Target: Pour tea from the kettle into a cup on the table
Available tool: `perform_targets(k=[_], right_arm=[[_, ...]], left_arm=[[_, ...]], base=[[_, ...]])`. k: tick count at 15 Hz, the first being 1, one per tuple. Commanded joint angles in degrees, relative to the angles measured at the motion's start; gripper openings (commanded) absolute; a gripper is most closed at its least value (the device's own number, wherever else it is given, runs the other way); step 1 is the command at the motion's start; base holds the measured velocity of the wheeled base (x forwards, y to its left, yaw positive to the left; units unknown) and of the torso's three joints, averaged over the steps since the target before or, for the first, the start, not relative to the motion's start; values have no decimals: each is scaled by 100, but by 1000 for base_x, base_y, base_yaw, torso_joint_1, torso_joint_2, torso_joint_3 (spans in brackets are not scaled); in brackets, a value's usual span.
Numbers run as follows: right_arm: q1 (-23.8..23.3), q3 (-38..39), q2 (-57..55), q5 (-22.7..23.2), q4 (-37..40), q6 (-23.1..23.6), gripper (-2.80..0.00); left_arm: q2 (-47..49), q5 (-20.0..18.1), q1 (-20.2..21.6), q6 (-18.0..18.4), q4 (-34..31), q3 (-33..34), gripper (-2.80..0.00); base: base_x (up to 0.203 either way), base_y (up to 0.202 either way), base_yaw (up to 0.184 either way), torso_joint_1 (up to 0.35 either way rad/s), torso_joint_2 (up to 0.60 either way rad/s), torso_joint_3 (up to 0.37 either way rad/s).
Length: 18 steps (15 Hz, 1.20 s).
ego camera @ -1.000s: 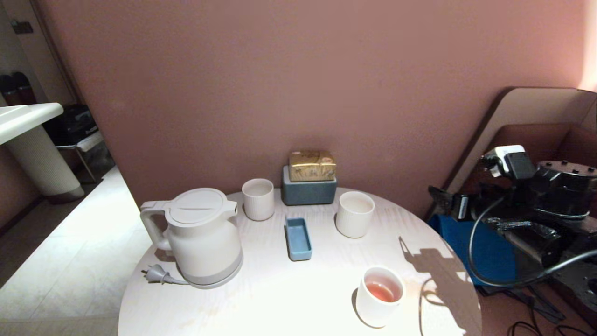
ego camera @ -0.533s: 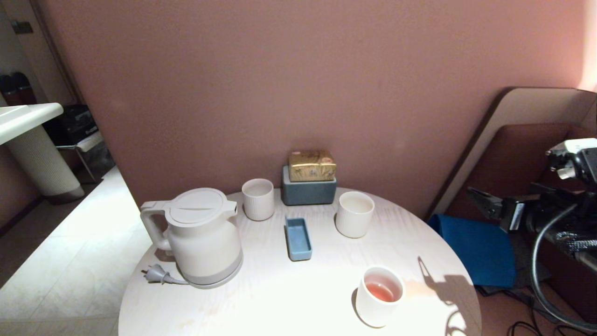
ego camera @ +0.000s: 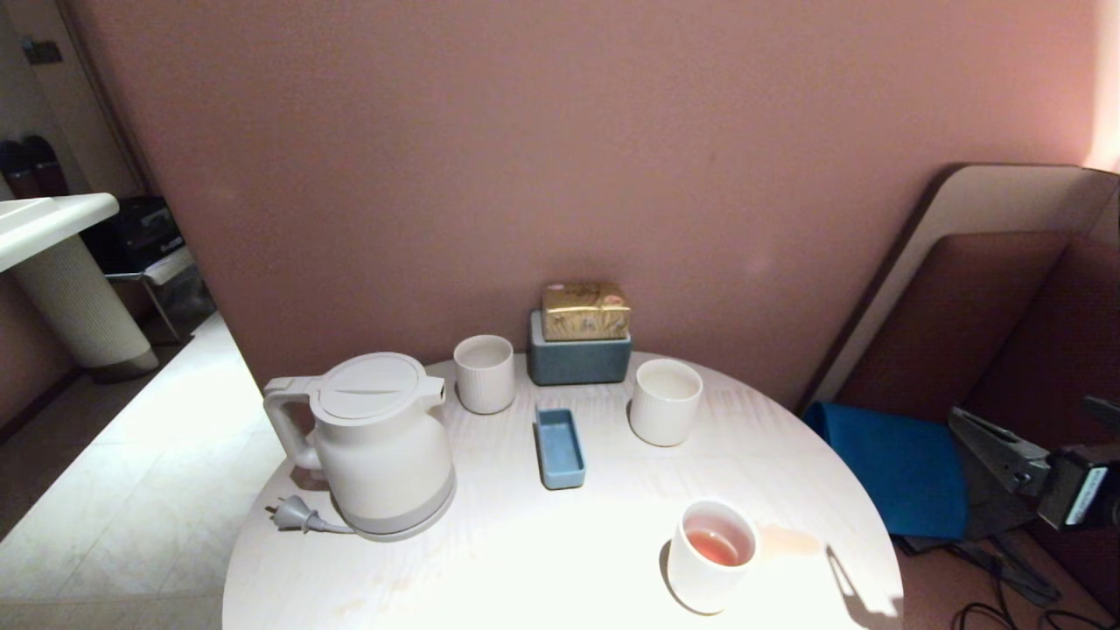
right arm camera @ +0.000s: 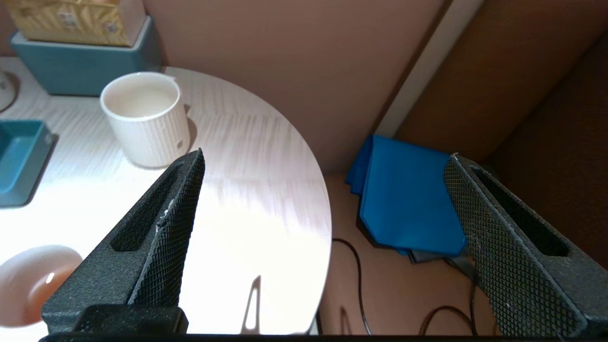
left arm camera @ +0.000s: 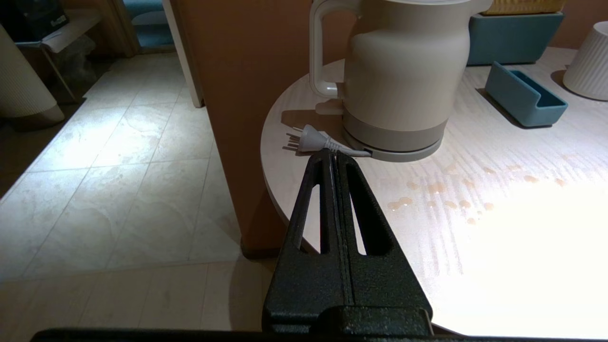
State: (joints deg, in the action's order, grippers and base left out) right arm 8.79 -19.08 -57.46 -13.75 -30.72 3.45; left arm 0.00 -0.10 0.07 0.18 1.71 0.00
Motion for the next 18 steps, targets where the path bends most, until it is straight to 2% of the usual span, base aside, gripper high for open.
perform_targets(k=[1,5,11,12,14,16,18], right_arm=[[16,179,931,-3,355,0,0],[17,252,2309,11,1694,-6,0],[18,280,3936,115,3183,-210,0],[18,315,4139,196,3273,-285,0],[18,371,4169,290,3263,-969,0],[20,532,4156,428,3228,-774,0],[34,441,4163,398,3239,-238,0]], left_arm=[[9,1,1,-1,-2,0,-280],[9,1,1,-1,5,0,-280],[9,1,1,-1,-3,0,-280],[9,1,1,-1,3,0,-280],[9,1,1,-1,-4,0,-280],[9,1,1,-1,4,0,-280],[9,1,1,-1,5,0,-280]], base=[[0,0,0,0,0,0],[0,0,0,0,0,0],[0,0,0,0,0,0],[0,0,0,0,0,0],[0,0,0,0,0,0],[0,0,0,0,0,0],[0,0,0,0,0,0]])
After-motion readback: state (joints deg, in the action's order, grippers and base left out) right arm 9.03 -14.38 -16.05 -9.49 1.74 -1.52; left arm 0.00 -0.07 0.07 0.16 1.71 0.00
